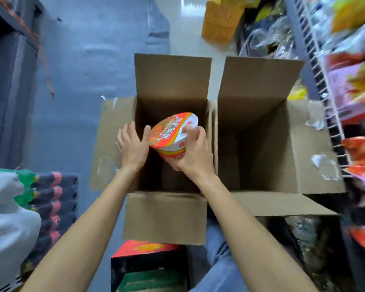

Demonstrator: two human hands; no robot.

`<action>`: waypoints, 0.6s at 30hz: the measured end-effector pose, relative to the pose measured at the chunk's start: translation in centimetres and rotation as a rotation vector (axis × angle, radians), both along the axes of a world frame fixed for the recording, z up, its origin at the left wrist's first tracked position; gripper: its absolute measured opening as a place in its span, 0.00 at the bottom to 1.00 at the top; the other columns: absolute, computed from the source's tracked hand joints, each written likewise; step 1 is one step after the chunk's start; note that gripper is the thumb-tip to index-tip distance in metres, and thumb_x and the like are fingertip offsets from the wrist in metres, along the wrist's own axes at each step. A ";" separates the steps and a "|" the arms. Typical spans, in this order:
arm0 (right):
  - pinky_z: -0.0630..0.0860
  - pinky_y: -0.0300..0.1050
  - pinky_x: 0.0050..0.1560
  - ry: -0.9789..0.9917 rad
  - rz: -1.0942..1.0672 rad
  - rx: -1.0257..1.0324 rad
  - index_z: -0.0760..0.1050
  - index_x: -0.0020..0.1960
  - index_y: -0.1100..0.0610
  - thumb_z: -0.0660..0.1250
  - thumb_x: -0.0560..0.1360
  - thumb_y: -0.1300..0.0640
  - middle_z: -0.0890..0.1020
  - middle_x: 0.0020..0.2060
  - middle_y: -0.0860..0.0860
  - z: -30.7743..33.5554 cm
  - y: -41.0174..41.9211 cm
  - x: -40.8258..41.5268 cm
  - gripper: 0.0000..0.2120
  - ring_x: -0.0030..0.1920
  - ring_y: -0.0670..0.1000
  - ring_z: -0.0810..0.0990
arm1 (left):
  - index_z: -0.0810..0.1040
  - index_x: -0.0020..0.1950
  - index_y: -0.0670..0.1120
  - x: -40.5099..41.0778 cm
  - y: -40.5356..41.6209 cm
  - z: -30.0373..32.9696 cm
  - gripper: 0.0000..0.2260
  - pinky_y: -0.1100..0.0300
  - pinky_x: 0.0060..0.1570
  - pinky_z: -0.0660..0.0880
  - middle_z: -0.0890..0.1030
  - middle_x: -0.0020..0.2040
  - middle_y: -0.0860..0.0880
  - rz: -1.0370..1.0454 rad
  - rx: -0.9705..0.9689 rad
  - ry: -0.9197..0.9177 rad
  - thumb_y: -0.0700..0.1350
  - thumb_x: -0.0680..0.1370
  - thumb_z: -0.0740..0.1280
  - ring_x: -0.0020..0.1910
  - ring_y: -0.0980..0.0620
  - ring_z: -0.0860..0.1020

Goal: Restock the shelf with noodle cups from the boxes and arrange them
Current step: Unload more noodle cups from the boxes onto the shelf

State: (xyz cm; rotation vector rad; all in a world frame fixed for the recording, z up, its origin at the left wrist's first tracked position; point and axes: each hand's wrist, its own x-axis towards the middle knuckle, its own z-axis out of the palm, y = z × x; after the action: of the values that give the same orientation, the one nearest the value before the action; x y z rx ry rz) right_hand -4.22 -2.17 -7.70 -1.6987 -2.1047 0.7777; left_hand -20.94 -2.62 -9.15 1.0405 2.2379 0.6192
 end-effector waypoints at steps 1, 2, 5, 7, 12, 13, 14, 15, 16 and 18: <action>0.78 0.52 0.51 0.074 -0.070 0.036 0.53 0.65 0.47 0.75 0.64 0.40 0.64 0.67 0.58 2.2 -0.7 1.1 0.41 0.64 0.59 0.70 | 0.57 0.77 0.46 0.9 -0.2 2.1 0.29 0.51 0.74 0.48 0.58 0.77 0.45 -0.013 0.060 -0.165 0.60 0.81 0.56 0.76 0.48 0.53; 0.77 0.50 0.52 0.141 -0.140 0.067 0.53 0.65 0.46 0.75 0.64 0.40 0.63 0.68 0.56 4.3 -1.5 2.3 0.40 0.65 0.57 0.69 | 0.57 0.77 0.49 2.2 -0.4 4.6 0.31 0.53 0.74 0.51 0.60 0.76 0.49 -0.026 0.110 -0.364 0.63 0.79 0.56 0.76 0.51 0.56; 0.75 0.45 0.51 0.291 -0.328 0.128 0.55 0.65 0.45 0.77 0.62 0.41 0.64 0.68 0.52 9.7 -4.1 5.6 0.42 0.65 0.53 0.72 | 0.60 0.75 0.58 6.7 -1.8 11.8 0.33 0.52 0.69 0.59 0.69 0.69 0.62 -0.164 0.143 -0.781 0.67 0.71 0.57 0.69 0.59 0.67; 0.77 0.44 0.52 0.399 -0.428 0.184 0.56 0.64 0.44 0.77 0.59 0.40 0.67 0.65 0.50 12.7 -5.8 7.8 0.42 0.63 0.51 0.73 | 0.61 0.73 0.59 9.4 -2.6 15.1 0.31 0.53 0.66 0.65 0.72 0.63 0.65 -0.356 0.193 -0.855 0.66 0.72 0.62 0.62 0.66 0.71; 0.73 0.39 0.59 0.479 -0.631 0.328 0.53 0.67 0.41 0.80 0.59 0.43 0.65 0.66 0.45 18.2 -9.7 13.8 0.48 0.66 0.44 0.70 | 0.56 0.76 0.61 15.1 -3.6 19.6 0.50 0.53 0.69 0.67 0.67 0.73 0.57 -0.764 0.267 -0.886 0.67 0.58 0.76 0.71 0.58 0.66; 0.73 0.41 0.62 0.492 -0.649 0.359 0.51 0.69 0.41 0.80 0.59 0.43 0.65 0.68 0.45 19.3 -10.7 15.1 0.49 0.68 0.45 0.69 | 0.56 0.76 0.61 16.6 -3.9 20.4 0.52 0.59 0.68 0.68 0.66 0.73 0.58 -0.819 0.277 -0.901 0.67 0.57 0.77 0.70 0.61 0.66; 0.73 0.45 0.65 0.518 -0.659 0.388 0.50 0.72 0.42 0.80 0.60 0.43 0.64 0.70 0.45 20.2 -11.7 16.4 0.51 0.69 0.44 0.68 | 0.55 0.76 0.61 18.1 -4.4 21.3 0.54 0.66 0.64 0.69 0.66 0.72 0.60 -0.860 0.293 -0.918 0.66 0.55 0.78 0.69 0.64 0.66; 0.72 0.46 0.66 0.554 -0.664 0.409 0.47 0.74 0.44 0.80 0.60 0.44 0.63 0.72 0.45 21.1 -12.8 17.7 0.54 0.71 0.43 0.67 | 0.54 0.76 0.60 19.6 -4.9 22.1 0.56 0.71 0.58 0.71 0.67 0.71 0.61 -0.887 0.313 -0.939 0.66 0.54 0.79 0.68 0.66 0.66; 0.71 0.42 0.66 0.590 -0.679 0.423 0.46 0.76 0.48 0.80 0.61 0.46 0.64 0.72 0.45 21.9 -14.0 19.1 0.57 0.71 0.40 0.66 | 0.54 0.76 0.59 21.2 -5.4 22.8 0.56 0.74 0.54 0.71 0.68 0.70 0.61 -0.915 0.336 -0.961 0.64 0.54 0.79 0.68 0.67 0.66; 0.69 0.34 0.65 0.647 -0.737 0.434 0.44 0.78 0.51 0.80 0.62 0.51 0.65 0.72 0.47 23.1 -16.6 22.1 0.57 0.70 0.37 0.66 | 0.54 0.77 0.56 24.3 -6.4 23.9 0.57 0.73 0.53 0.72 0.70 0.69 0.59 -0.979 0.360 -0.987 0.62 0.54 0.80 0.68 0.63 0.67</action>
State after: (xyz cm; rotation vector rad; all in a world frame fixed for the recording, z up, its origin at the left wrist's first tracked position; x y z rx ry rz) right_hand 17.83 -18.74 15.38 -1.5233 -1.0060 0.4851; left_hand 3.33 -9.04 14.75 1.4016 0.6525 0.8175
